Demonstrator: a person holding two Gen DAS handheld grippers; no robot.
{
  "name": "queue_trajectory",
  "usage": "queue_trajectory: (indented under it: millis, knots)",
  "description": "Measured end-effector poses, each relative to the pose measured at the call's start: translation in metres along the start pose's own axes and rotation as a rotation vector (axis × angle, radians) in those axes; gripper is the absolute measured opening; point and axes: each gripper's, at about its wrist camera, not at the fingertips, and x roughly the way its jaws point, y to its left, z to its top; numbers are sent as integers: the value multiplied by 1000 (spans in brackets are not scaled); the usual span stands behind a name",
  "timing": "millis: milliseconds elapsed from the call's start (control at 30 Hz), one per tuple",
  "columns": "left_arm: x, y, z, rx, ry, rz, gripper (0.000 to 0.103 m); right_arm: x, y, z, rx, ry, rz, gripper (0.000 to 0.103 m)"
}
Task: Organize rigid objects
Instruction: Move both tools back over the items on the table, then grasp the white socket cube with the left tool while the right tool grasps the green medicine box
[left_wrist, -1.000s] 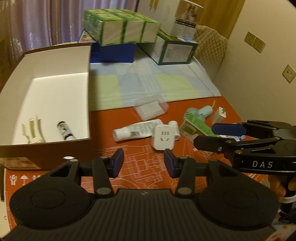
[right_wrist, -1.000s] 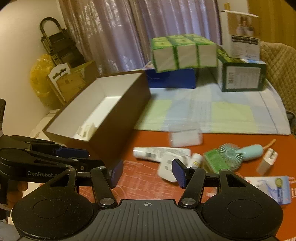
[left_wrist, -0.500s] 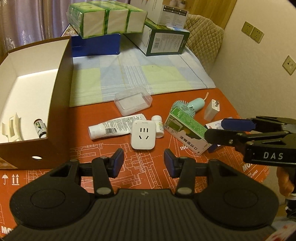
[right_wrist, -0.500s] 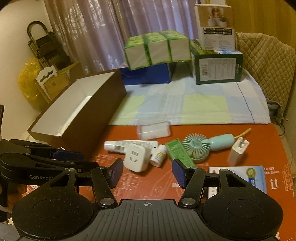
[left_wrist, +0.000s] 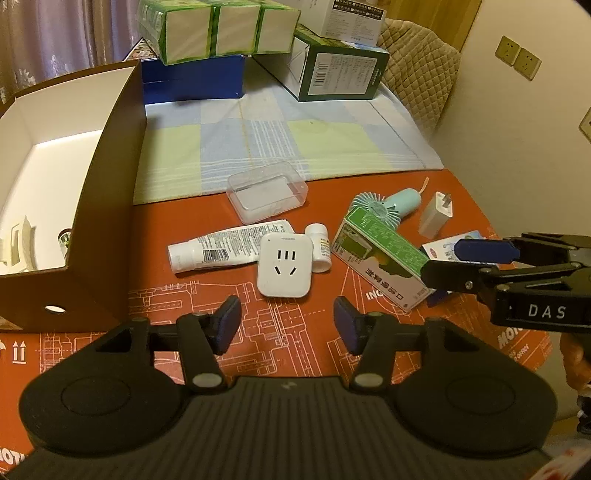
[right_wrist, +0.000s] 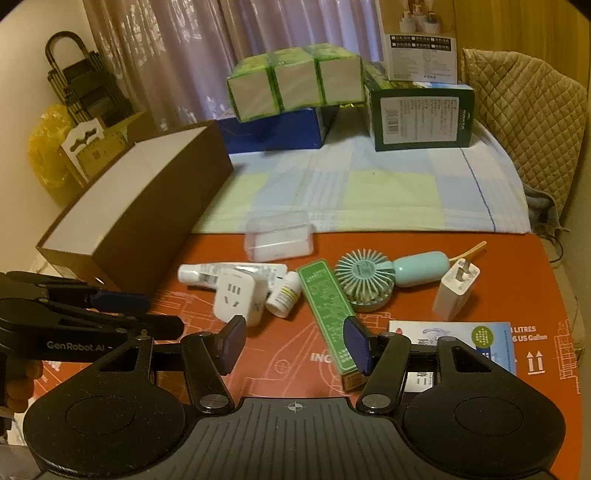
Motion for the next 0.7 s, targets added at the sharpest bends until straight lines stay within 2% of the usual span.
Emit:
queue_trajectory:
  millis: [433,700]
  knots:
    - [42,-6,4,30,17,30,53,41,-17,2,-62,44,-76,56]
    - [64,-6,11,45,14,36,53,61,-19,8,-97,60,-78,55]
